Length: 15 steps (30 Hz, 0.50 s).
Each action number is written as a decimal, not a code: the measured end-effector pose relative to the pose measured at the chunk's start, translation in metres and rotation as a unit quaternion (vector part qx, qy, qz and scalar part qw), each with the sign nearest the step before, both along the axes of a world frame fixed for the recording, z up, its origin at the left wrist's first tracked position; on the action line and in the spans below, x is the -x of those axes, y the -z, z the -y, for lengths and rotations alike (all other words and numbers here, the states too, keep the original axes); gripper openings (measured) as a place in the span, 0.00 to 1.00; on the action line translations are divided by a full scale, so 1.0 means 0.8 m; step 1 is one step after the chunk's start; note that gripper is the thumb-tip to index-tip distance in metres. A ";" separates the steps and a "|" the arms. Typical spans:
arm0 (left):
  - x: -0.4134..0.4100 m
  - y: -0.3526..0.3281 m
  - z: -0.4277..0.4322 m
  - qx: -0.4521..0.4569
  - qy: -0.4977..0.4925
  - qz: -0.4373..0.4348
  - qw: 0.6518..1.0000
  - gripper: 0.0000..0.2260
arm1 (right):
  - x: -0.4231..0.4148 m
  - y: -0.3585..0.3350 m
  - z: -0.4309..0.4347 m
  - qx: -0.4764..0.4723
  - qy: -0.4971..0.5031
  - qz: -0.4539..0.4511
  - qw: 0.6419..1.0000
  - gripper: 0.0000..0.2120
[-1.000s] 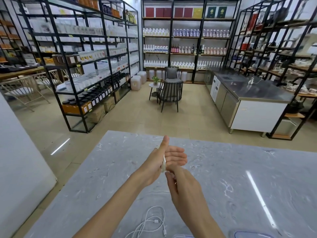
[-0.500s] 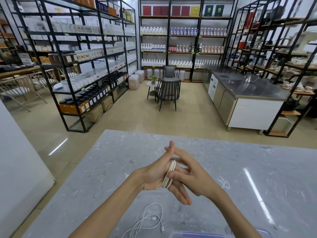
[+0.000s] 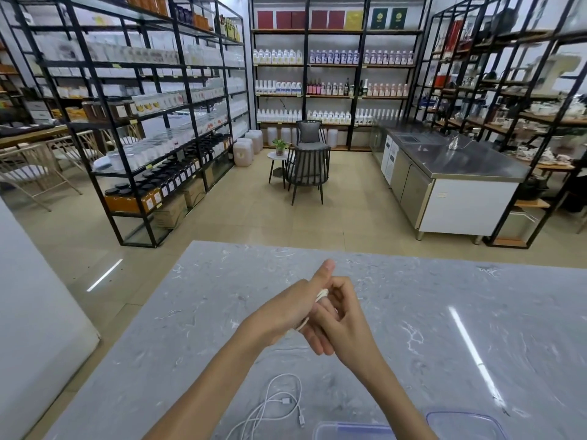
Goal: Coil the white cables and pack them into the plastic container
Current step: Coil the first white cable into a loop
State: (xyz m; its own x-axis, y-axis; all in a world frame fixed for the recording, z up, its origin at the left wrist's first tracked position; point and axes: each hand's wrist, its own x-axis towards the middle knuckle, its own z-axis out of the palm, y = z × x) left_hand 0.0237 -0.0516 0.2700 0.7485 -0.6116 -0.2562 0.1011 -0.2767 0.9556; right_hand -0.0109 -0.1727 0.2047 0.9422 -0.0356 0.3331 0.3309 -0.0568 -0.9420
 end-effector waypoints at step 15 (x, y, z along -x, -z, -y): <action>-0.037 0.003 -0.054 0.111 -0.372 0.140 0.911 0.31 | 0.000 0.002 -0.026 -0.028 0.086 0.062 0.994 0.08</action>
State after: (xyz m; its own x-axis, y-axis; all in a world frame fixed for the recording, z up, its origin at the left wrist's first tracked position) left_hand 0.0537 -0.0086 0.2677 0.9940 0.0786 0.0756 -0.0736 -0.0279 0.9969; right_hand -0.0110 -0.1517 0.2028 0.8724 -0.2138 0.4395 0.4351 -0.0700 -0.8977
